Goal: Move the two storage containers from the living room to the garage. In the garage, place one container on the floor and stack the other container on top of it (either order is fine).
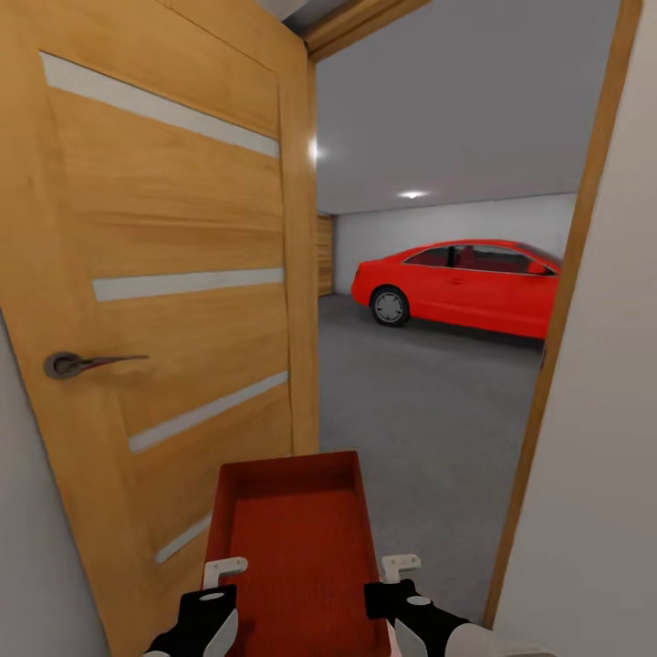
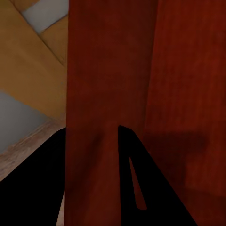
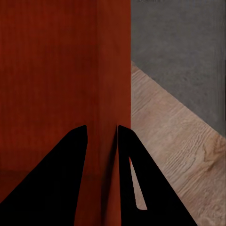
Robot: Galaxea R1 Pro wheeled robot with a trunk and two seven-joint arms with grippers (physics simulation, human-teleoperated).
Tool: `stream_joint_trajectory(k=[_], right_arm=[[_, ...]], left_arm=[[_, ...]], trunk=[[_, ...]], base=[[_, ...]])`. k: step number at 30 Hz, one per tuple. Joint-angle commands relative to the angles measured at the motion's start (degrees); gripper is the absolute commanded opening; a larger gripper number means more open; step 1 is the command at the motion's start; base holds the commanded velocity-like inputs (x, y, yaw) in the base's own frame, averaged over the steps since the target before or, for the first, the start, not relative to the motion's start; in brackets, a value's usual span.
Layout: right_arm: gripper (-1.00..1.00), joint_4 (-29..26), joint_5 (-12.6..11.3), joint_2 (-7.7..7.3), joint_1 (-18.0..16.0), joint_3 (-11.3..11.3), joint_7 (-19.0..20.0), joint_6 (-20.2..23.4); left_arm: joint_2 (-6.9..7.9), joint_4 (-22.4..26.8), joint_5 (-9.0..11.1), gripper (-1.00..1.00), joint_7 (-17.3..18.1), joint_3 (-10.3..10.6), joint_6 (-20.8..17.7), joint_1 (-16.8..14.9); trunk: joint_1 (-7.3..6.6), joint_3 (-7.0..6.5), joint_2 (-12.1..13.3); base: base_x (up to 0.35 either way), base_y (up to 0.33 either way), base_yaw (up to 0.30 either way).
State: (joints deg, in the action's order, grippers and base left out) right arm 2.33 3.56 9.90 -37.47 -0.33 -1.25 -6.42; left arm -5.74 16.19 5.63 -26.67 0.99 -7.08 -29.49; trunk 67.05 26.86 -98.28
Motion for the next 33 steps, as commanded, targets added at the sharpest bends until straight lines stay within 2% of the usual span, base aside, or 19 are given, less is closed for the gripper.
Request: stream_joint_trajectory(k=[1, 26, 33], right_arm=[[-1.00, -3.29, 1.18, 0.03, -0.15, -2.40, 1.43, -0.70], [-1.00, -3.29, 1.18, 0.03, -0.15, -2.40, 1.44, -0.70], [-1.00, -3.29, 1.18, 0.06, -0.15, -2.40, 1.43, -0.70]], left_arm=[[0.20, -0.02, 2.37, -1.00, 0.74, 0.31, -0.20, 0.04], [0.20, 0.00, 2.31, -1.00, 0.74, 0.33, -0.12, 0.04], [0.20, -0.02, 2.36, -1.00, 0.74, 0.33, -0.12, 0.04]], trunk=[[0.02, 0.03, -0.04], [0.02, -1.26, -0.04], [0.02, -1.64, -0.04]], base=[[0.246, 0.222, -0.273], [0.022, 0.020, -0.267], [0.000, 0.237, -0.257]])
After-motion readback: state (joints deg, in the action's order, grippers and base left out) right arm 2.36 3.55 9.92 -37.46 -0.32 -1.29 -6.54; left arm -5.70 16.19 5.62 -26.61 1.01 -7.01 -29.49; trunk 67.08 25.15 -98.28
